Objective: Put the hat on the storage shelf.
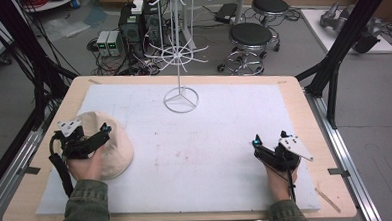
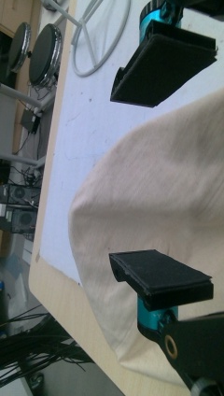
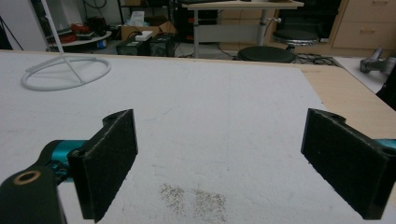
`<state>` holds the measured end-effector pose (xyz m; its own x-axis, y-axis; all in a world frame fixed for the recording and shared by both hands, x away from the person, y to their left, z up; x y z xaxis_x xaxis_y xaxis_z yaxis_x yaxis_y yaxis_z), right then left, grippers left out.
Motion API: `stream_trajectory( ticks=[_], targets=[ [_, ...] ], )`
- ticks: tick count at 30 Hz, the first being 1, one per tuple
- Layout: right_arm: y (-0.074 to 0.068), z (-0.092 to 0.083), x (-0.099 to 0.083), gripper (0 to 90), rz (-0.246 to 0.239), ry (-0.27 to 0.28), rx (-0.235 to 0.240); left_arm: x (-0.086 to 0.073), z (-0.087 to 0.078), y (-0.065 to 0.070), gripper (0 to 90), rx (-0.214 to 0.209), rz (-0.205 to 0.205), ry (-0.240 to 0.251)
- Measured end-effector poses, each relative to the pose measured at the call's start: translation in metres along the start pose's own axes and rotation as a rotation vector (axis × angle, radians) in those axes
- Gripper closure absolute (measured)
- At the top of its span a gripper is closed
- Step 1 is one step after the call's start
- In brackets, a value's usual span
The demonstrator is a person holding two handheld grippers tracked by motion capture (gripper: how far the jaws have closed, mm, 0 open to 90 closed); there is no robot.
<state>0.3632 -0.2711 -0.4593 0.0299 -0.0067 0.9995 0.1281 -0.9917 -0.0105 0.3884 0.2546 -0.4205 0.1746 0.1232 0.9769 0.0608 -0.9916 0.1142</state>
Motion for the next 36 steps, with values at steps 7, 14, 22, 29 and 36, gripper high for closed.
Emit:
stream_trajectory(
  ticks=[7, 14, 22, 29, 36],
  targets=[
    [-0.001, 0.0, 0.0, 9.9, 0.001, 0.003, 0.005, -0.002, 0.008, 0.019, 19.4, -0.022, 0.027, -0.041],
    [-0.002, 0.0, 0.0, 9.9, 0.007, -0.001, 0.013, -0.01, 0.012, 0.028, 20.0, -0.021, 0.026, -0.099],
    [-0.003, 0.0, 0.0, 9.9, -0.003, 0.001, 0.02, -0.02, 0.016, 0.033, 21.7, -0.041, 0.02, -0.171],
    [-0.004, 0.0, -0.001, 9.9, 0.005, -0.004, 0.023, -0.026, 0.019, 0.034, 23.9, -0.06, 0.006, -0.216],
    [-0.005, 0.0, 0.0, 9.9, 0.008, -0.003, 0.03, -0.035, 0.024, 0.027, 25.6, -0.029, 0.001, -0.271]
  ],
)
Point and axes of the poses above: each handheld gripper's, and its own axes: z roughly forward along the jaws, x roughly out of its top, y roughly to its right, the point moved 8 cm from there along z, roughly forward along the jaws, and after that the axes turned 13 degrees about y, right-handed, at the moved point
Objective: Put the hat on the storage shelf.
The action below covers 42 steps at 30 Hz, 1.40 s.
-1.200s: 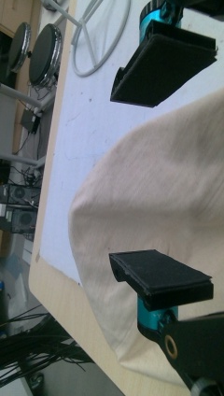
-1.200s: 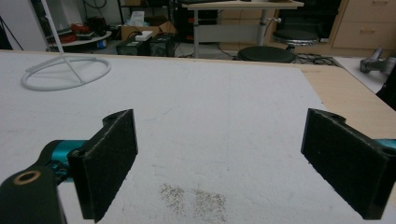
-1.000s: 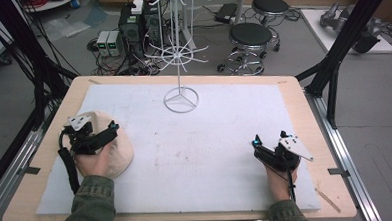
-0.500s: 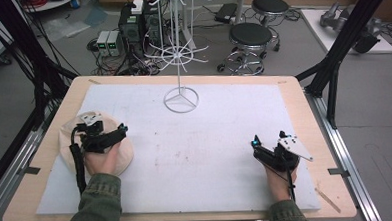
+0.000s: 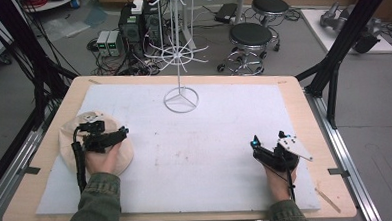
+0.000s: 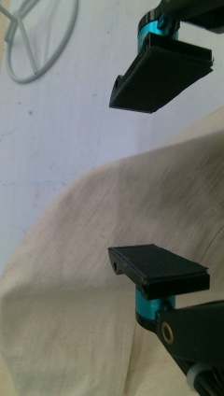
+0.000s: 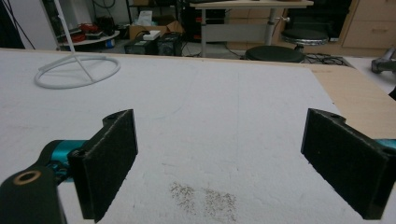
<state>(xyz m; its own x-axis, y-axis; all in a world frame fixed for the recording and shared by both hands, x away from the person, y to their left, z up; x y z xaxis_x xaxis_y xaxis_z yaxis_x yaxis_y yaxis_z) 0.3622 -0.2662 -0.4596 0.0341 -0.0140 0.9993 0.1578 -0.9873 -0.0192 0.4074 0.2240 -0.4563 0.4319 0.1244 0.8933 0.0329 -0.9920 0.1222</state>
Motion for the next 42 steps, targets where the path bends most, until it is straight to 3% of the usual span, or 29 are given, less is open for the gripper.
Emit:
stream_trajectory(
  ticks=[3, 8, 12, 16, 21, 26, 30, 33, 35, 39, 42],
  targets=[
    [0.0, 0.0, 0.0, 9.9, -0.005, 0.001, 0.003, -0.005, 0.004, -0.003, 28.2, 0.021, 0.004, -0.03],
    [0.0, 0.0, 0.0, 9.9, -0.007, 0.002, 0.002, -0.01, 0.01, -0.001, 34.8, -0.004, -0.006, -0.067],
    [-0.001, 0.001, -0.001, 9.9, -0.006, -0.003, 0.004, -0.014, 0.011, 0.0, 47.6, -0.033, -0.011, -0.108],
    [-0.001, 0.0, 0.0, 9.9, -0.008, -0.002, 0.003, -0.02, 0.013, 0.003, 47.7, -0.033, 0.025, -0.159],
    [-0.003, 0.0, 0.0, 9.9, -0.009, -0.002, 0.005, -0.024, 0.017, 0.01, 43.3, 0.007, 0.112, -0.177],
    [-0.004, 0.001, 0.0, 9.9, -0.018, 0.001, 0.007, -0.025, 0.018, 0.01, 45.9, 0.003, 0.093, -0.181],
    [-0.005, 0.001, -0.001, 9.9, -0.013, -0.006, 0.01, -0.023, 0.017, 0.011, 54.4, -0.007, 0.069, -0.172],
    [-0.005, 0.0, 0.0, 9.9, -0.012, -0.005, 0.012, -0.017, 0.015, 0.01, 69.6, -0.059, -0.007, -0.149],
    [-0.005, 0.0, 0.0, 9.9, -0.009, -0.005, 0.012, -0.014, 0.014, 0.011, 72.4, -0.102, -0.042, -0.127],
    [-0.004, 0.001, -0.001, 9.9, -0.011, -0.007, 0.011, -0.008, 0.008, 0.019, 79.8, -0.174, -0.048, -0.083],
    [-0.004, 0.001, 0.0, 9.9, -0.015, -0.003, 0.012, -0.006, 0.003, 0.026, 82.1, -0.214, -0.019, -0.051]
  ],
)
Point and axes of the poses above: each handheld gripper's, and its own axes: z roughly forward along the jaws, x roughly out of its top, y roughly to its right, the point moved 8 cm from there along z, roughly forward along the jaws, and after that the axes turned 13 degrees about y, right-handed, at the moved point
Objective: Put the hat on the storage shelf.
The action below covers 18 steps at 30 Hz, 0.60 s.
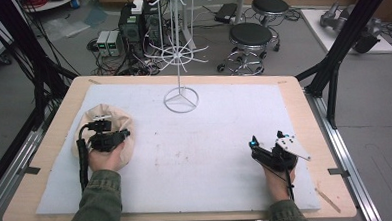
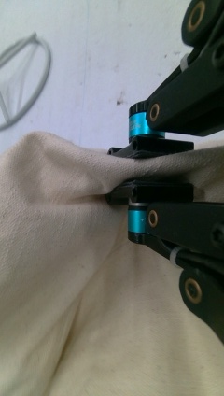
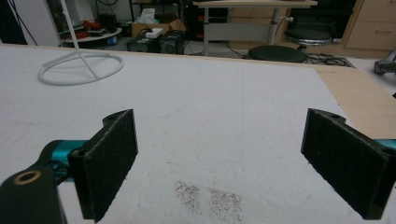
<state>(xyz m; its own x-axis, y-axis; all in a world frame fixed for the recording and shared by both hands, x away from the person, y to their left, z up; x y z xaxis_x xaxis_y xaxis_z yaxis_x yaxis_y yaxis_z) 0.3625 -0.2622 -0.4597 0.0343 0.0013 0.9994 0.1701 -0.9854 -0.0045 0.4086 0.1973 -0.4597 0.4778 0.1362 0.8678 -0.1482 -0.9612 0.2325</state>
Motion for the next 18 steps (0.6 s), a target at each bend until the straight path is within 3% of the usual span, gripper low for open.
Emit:
stream_trajectory(
  ticks=[3, 10, 18],
  targets=[
    [0.0, 0.0, 0.0, 9.9, 0.001, 0.0, -0.001, 0.001, -0.003, 0.003, 83.0, -0.032, 0.016, 0.014],
    [0.0, 0.0, 0.0, 9.9, 0.001, -0.001, 0.002, 0.011, -0.017, 0.001, 83.0, -0.093, -0.001, 0.068],
    [-0.001, -0.001, 0.0, 9.9, 0.005, -0.004, 0.003, 0.031, -0.041, 0.006, 82.9, -0.192, 0.0, 0.195]
  ],
)
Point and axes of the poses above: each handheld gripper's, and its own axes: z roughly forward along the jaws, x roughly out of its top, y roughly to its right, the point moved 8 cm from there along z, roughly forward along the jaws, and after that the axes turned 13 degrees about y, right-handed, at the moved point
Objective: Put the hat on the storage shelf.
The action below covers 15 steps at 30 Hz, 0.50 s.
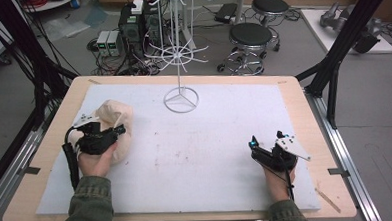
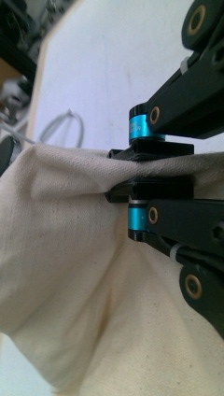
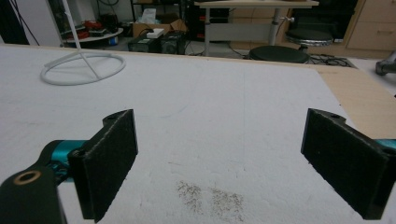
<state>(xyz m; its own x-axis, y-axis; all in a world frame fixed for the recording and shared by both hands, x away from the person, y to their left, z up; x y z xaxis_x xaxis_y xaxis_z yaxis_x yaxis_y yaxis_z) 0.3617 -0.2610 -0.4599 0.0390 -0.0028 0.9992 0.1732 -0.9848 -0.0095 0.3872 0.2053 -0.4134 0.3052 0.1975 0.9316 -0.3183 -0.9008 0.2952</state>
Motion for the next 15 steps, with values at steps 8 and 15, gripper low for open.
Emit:
stream_trajectory(
  ticks=[8, 15],
  targets=[
    [0.0, 0.0, 0.0, 9.9, 0.002, 0.0, -0.002, 0.039, -0.016, 0.022, 82.8, -0.087, 0.073, 0.145],
    [0.0, 0.0, 0.0, 9.9, 0.004, 0.001, 0.0, 0.076, -0.027, 0.048, 82.7, -0.117, 0.141, 0.295]
  ],
)
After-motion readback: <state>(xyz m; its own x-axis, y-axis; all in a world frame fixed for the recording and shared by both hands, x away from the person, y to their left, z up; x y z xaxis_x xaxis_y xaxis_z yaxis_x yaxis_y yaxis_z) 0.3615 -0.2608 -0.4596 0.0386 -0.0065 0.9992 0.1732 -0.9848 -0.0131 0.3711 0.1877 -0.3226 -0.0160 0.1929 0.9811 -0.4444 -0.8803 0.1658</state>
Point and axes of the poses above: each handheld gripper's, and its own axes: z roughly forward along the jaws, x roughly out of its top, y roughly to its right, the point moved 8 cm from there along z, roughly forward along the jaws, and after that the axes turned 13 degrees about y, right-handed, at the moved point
